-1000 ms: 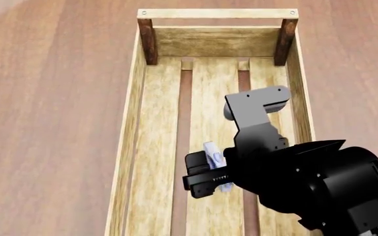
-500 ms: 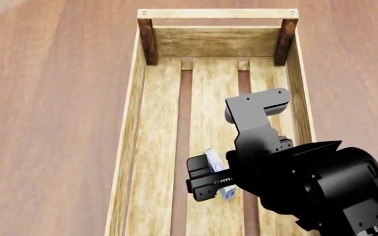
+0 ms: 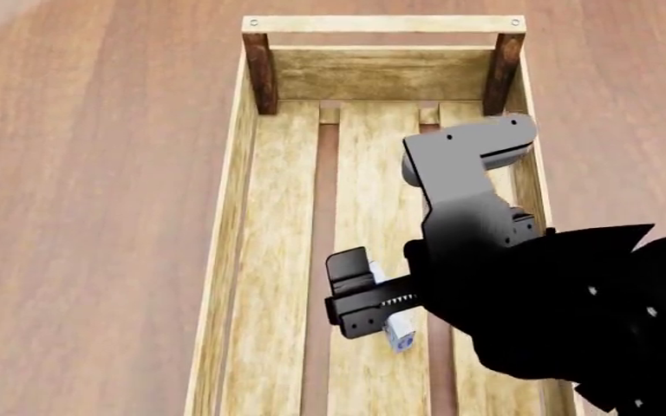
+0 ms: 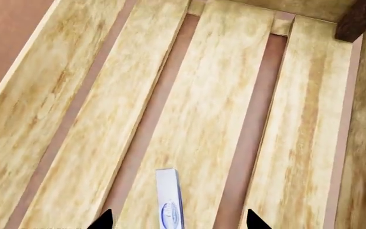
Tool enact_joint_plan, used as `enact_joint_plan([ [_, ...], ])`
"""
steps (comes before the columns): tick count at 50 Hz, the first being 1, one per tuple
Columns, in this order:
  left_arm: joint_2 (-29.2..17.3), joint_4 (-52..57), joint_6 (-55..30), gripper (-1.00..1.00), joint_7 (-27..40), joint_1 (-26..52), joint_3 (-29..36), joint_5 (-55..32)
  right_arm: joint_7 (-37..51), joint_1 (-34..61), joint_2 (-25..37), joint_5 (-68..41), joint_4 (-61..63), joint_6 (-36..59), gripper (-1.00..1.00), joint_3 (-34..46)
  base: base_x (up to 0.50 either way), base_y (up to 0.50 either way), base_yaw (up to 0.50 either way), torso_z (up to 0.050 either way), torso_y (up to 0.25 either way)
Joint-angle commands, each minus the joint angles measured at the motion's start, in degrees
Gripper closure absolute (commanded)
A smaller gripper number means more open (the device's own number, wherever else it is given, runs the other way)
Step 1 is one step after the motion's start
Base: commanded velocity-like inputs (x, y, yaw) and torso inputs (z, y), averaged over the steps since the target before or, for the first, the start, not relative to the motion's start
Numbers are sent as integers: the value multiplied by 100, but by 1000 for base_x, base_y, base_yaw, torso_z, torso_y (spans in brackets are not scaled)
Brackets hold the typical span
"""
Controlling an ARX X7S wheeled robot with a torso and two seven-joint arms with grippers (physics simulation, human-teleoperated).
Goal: Pick up the cream cheese and put it in the tray.
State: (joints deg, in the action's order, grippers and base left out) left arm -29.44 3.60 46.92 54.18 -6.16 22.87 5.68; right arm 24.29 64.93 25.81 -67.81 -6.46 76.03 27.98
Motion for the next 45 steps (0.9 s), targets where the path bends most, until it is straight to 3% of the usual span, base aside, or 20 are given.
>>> enact_joint_plan([
  [1,-8,9,6,-100,15,-18,-12,-5,1158,19,299,-997,968,717,-100,-707,0,0,0,0,0],
  [14,20,-59,-22,-100,-13,41,30,-17,1865,-271,1029,-1920,1430,668,-100,-1558,0,0,0,0,0],
  [27,32,-102,-55,-100,-28,84,48,-34,1904,-1042,1861,-2230,1892,215,-100,-2361,0,0,0,0,0],
  [34,10,-122,-60,-100,-37,109,41,-109,1271,-1942,2175,-1643,2382,-387,-100,-2787,0,0,0,0,0],
  [37,-14,-219,-207,-100,-181,260,149,-300,949,-2878,2176,-830,2696,-1288,-100,-3287,0,0,0,0,0],
  [42,-178,-118,-411,-100,-395,428,229,-774,615,-3434,2084,-269,2840,-1923,-100,-3490,0,0,0,0,0],
  [45,-579,675,-1289,-100,-500,657,85,-1249,342,-3819,1919,206,2744,-2513,-100,-3664,0,0,0,0,0],
])
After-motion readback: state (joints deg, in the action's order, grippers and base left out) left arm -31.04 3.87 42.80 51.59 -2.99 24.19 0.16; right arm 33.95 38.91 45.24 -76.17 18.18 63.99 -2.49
